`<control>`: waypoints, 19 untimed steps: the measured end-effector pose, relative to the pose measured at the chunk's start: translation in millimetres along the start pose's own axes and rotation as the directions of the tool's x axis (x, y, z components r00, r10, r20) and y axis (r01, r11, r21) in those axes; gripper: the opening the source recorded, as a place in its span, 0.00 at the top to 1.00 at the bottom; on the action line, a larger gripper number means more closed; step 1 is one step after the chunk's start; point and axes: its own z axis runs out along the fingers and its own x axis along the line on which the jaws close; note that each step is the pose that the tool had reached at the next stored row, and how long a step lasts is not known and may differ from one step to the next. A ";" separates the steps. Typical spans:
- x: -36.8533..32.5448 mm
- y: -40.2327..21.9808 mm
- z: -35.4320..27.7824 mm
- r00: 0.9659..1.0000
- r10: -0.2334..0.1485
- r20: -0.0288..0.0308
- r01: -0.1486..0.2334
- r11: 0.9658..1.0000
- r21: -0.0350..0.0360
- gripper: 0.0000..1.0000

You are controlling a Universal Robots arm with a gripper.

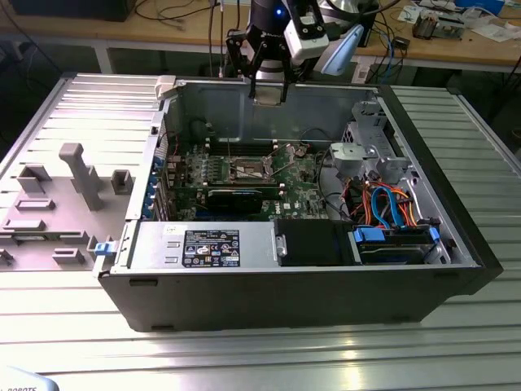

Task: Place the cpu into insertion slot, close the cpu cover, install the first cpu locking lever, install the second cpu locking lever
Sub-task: 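Place the cpu into insertion slot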

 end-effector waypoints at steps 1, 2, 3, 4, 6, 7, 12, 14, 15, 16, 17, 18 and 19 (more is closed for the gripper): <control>0.0 0.0 0.0 1.000 0.007 0.001 -0.007 1.000 0.000 0.46; 0.0 0.0 0.1 1.000 0.015 0.001 -0.015 1.000 0.000 0.46; 0.0 0.0 0.1 1.000 0.023 0.002 -0.023 1.000 -0.001 0.46; 0.0 0.0 0.1 1.000 0.029 0.003 -0.029 1.000 -0.001 0.46; 0.0 0.0 0.1 0.999 0.045 0.004 -0.045 0.999 -0.001 0.46; 0.0 0.0 0.1 0.999 0.049 0.004 -0.049 0.999 -0.001 0.46; 0.0 0.0 0.1 0.999 0.054 0.005 -0.054 0.999 -0.001 0.46; 0.0 0.0 0.1 0.999 0.054 0.005 -0.054 0.999 -0.001 0.46; 0.0 0.0 0.1 0.999 0.054 0.005 -0.054 0.999 -0.001 0.46; 0.0 0.0 0.1 0.999 0.054 0.005 -0.054 0.999 -0.001 0.46; 0.0 0.0 0.1 0.999 0.054 0.005 -0.054 0.999 -0.001 0.46; 0.0 0.0 0.1 0.999 0.054 0.005 -0.054 0.999 -0.001 0.46; 0.0 0.0 0.1 0.998 0.055 0.005 -0.055 0.999 -0.001 0.46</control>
